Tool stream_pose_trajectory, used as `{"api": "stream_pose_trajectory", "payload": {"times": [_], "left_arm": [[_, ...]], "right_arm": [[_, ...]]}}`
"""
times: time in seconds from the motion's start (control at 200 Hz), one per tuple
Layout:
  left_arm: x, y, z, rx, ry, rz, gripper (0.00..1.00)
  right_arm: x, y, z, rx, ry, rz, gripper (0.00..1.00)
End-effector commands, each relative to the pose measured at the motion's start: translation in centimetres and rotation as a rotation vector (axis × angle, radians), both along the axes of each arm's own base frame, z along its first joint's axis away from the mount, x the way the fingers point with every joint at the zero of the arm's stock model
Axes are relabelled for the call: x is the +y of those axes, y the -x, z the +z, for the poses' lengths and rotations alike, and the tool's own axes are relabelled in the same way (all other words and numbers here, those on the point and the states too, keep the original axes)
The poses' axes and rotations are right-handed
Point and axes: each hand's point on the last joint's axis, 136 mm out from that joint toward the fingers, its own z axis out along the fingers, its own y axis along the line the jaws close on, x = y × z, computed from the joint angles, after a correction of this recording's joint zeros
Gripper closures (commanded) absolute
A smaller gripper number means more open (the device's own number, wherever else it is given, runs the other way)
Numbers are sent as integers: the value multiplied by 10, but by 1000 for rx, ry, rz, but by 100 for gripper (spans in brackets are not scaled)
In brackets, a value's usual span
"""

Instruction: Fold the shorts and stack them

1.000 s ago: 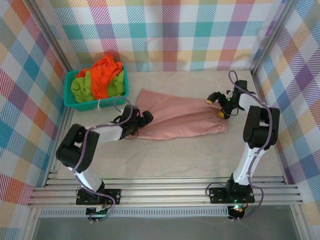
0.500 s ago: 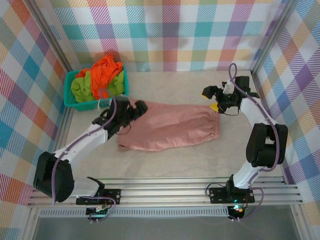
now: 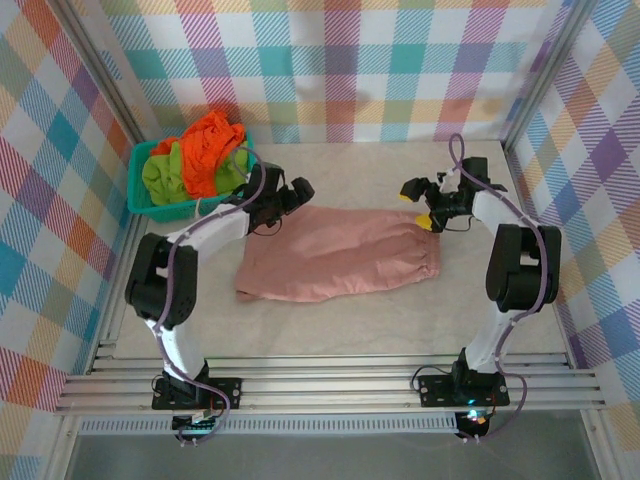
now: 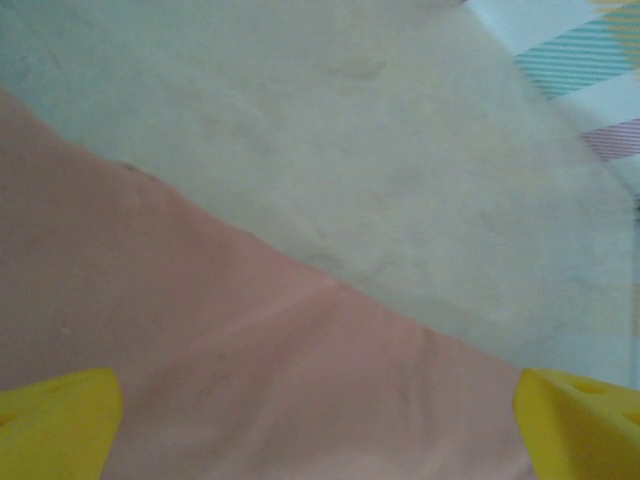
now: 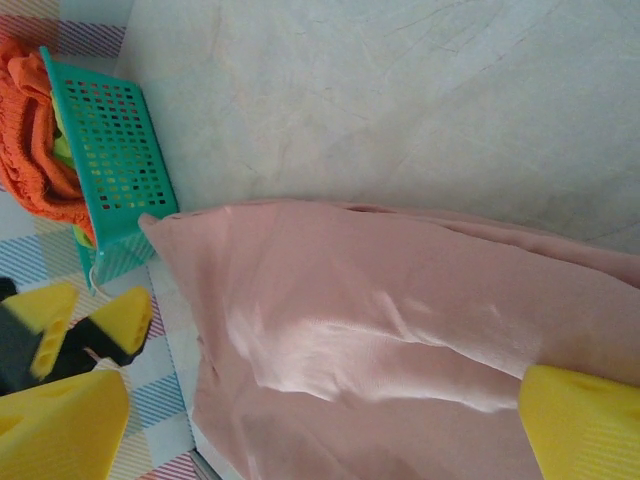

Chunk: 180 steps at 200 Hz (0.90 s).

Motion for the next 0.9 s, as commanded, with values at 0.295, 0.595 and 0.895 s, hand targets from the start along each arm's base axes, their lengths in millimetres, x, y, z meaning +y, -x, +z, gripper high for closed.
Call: {"api": "stream_pose_trajectory", "payload": {"times": [0.295,0.595,0.895], "left_arm": [[30,-68,-47,-80,-78,96,0],[50,-71,-69,-60,-151,149,0],[32,-66,18,-194,-79,109,0]], "right_arm": [[-8,-24,-38,30,41,-13,0],[-34,-25,-71,121,77,-84,1],[-28,-21,-2,-64,35,-67,1]]}}
